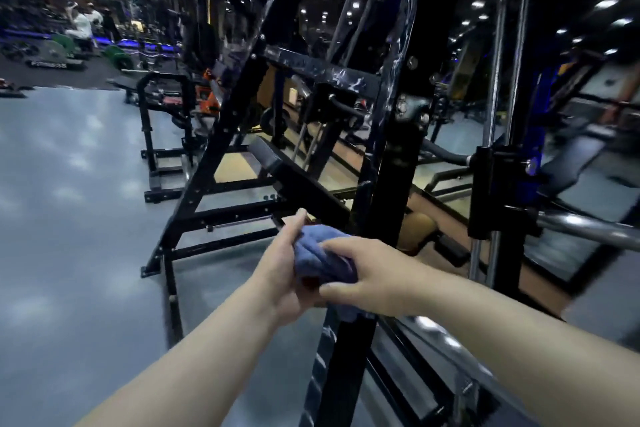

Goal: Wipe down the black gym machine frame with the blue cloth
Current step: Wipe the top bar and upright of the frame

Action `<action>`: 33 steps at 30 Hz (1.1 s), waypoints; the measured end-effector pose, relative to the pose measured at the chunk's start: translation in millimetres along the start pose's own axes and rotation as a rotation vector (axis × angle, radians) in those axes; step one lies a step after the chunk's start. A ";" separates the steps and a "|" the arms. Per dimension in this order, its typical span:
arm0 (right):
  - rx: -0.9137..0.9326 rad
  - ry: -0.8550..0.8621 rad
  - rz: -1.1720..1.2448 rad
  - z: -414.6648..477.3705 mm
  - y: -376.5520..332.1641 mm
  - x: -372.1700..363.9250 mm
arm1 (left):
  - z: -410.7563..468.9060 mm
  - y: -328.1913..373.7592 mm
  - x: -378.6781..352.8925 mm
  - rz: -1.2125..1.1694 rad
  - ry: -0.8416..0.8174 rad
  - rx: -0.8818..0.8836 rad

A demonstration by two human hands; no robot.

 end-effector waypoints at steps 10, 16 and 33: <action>-0.509 0.632 0.067 25.8 88.7 57.0 | 40.8 45.7 -26.3 0.534 0.194 -0.506; -0.442 0.575 0.188 59.2 113.7 42.5 | 68.2 3.1 -39.5 0.594 0.227 -0.669; -0.409 0.680 0.163 52.3 127.1 50.2 | 108.3 15.1 -35.0 0.713 0.245 -0.709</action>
Point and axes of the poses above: each hand's wrist, its own z-axis towards the middle knuckle, its own x-axis out of the back of the hand, y = z × x, the point moved 5 cm from there along z, towards the middle knuckle, and after that the axes turned 3 degrees about z, right-handed, at the moved point
